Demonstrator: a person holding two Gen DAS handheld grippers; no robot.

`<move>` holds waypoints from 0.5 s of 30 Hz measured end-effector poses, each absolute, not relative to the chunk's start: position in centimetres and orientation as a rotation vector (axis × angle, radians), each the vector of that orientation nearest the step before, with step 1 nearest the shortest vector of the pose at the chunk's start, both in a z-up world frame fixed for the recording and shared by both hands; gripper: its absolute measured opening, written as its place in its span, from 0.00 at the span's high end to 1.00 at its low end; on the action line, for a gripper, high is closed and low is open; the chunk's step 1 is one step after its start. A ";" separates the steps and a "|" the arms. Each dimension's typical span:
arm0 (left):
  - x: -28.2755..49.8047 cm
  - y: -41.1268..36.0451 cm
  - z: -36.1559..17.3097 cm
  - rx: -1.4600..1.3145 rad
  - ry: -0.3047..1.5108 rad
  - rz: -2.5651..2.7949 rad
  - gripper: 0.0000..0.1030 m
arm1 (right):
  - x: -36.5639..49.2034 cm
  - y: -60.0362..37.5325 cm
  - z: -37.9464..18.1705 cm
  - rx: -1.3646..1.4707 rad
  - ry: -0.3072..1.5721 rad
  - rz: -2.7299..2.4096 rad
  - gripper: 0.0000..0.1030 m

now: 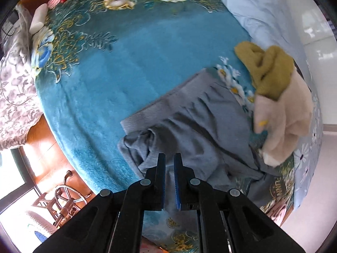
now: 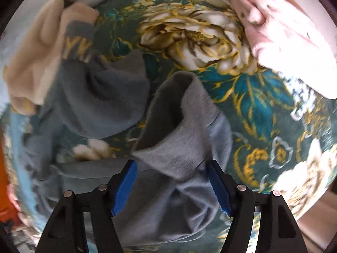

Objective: Fold clothes

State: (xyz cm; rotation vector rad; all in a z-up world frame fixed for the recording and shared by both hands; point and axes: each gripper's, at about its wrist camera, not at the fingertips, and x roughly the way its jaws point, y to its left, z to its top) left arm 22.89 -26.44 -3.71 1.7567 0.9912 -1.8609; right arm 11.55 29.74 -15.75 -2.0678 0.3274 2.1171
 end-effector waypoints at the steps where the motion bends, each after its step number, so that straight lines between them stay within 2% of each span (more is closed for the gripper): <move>1: 22.8 -26.2 -3.7 1.758 0.993 -1.858 0.94 | 11.6 30.5 -15.6 -2.063 0.334 2.110 0.62; 3: 22.7 -25.8 -3.9 1.758 1.004 -1.849 0.94 | 12.0 33.1 -14.8 -2.038 0.395 2.080 0.89; 4: 22.7 -25.6 -4.1 1.757 1.015 -1.840 0.94 | 12.4 34.6 -14.2 -2.014 0.443 2.081 0.93; 10: 22.4 -25.0 -3.9 1.754 1.050 -1.818 0.94 | 16.8 45.8 -11.4 -1.838 0.607 1.995 0.94; 15: 22.2 -25.2 -3.4 1.748 1.041 -1.803 0.94 | 20.9 52.2 -13.8 -1.793 0.774 1.730 0.94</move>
